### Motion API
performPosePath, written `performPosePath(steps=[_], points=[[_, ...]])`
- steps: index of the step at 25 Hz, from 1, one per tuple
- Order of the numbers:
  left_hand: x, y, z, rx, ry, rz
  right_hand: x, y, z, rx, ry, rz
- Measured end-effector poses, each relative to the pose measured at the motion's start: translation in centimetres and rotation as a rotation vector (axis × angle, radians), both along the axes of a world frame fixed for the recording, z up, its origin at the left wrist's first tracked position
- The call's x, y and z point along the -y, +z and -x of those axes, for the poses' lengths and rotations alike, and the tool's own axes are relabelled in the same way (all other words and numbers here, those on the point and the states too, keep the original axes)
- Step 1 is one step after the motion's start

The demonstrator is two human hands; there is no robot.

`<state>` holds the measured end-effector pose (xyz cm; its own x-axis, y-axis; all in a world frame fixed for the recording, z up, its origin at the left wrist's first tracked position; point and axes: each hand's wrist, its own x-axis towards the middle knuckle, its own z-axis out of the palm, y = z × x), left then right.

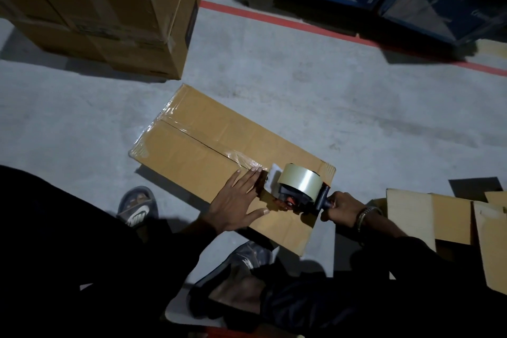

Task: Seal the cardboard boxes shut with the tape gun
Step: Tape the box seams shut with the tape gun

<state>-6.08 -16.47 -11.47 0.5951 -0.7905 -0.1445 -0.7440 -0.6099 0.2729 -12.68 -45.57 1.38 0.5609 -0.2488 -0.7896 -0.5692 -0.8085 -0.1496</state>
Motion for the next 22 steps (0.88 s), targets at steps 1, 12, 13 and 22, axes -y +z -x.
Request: performPosePath(steps=[1,12,13,22], points=[[0.0,-0.1,-0.1,0.012,0.035,-0.028,-0.1,-0.1,0.1,0.000,0.004,-0.005],[-10.2,-1.9,-15.6,0.084,0.924,-0.115,0.5,-1.4,0.0,0.001,0.035,-0.007],[-9.6,-2.0,-15.7,0.076,0.952,-0.114,0.6,-1.7,0.0,-0.001,0.049,-0.004],[-8.7,-2.2,-16.3,-0.016,1.024,-0.104,2.4,-1.4,0.2,-0.022,0.115,0.086]])
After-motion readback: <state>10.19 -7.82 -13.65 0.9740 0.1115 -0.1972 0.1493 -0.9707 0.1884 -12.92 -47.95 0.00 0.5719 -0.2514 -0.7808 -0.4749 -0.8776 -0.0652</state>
